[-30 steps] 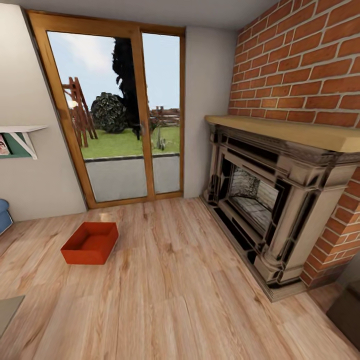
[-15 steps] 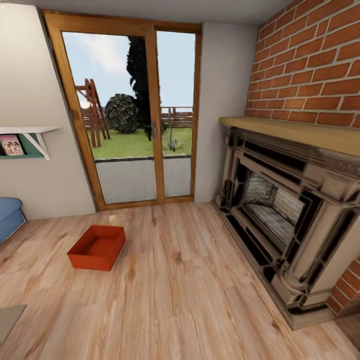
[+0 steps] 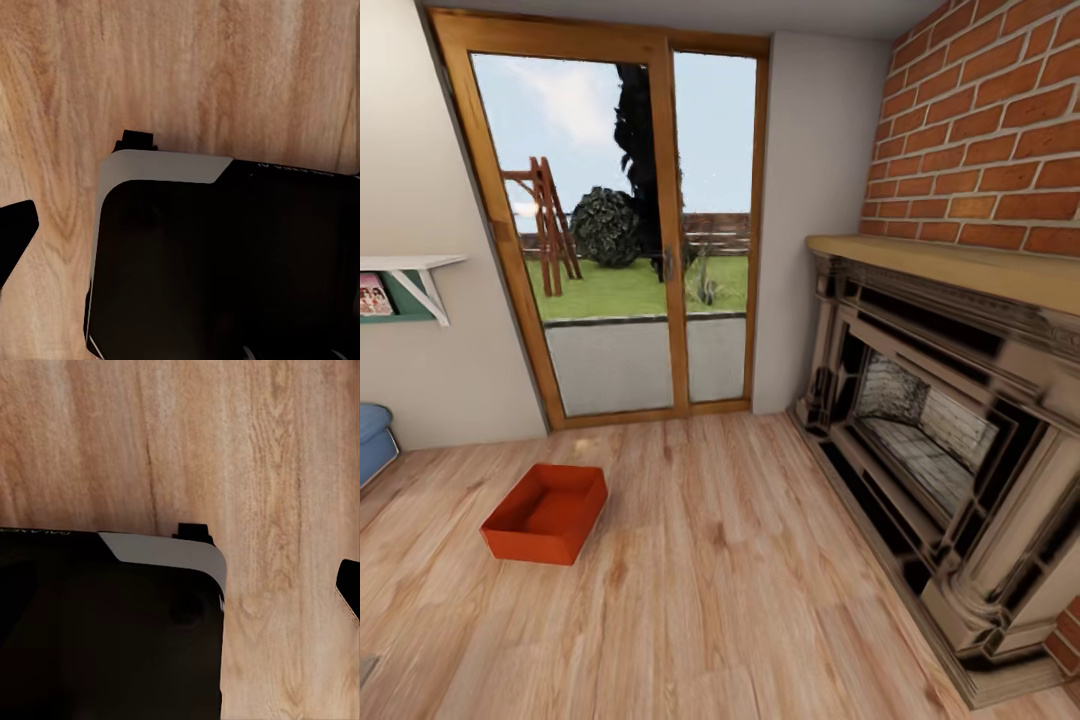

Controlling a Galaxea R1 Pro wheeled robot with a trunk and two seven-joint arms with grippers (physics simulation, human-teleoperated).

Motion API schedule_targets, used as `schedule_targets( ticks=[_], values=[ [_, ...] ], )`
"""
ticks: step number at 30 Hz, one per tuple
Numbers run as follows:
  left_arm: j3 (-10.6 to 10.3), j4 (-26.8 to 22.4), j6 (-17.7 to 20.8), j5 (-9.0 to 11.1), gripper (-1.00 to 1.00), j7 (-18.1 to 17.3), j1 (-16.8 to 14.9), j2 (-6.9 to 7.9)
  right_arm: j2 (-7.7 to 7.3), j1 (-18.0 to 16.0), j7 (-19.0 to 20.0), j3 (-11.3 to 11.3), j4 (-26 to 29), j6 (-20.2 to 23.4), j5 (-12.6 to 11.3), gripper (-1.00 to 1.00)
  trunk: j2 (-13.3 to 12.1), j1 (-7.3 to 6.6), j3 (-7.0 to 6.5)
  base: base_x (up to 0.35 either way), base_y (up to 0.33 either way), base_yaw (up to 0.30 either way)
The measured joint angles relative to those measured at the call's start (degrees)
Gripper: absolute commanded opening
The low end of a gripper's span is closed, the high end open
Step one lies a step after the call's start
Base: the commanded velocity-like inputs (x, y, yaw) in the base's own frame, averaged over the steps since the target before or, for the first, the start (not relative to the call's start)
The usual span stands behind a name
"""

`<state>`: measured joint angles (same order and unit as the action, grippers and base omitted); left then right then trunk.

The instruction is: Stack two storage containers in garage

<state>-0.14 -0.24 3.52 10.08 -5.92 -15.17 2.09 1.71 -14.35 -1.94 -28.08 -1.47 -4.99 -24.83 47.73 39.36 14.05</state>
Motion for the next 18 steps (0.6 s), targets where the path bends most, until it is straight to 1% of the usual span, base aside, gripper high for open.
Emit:
schedule_targets(
  ticks=[18],
  values=[
    [0.0, 0.0, 0.0, 0.0, 1.0, 0.0, 0.0, 0.0, 0.0, 0.0, 0.0, 0.0, 0.0, 0.0, 0.0, 1.0, 0.0, 0.0, 0.0, 0.322, 0.0, 0.0]
  ],
)
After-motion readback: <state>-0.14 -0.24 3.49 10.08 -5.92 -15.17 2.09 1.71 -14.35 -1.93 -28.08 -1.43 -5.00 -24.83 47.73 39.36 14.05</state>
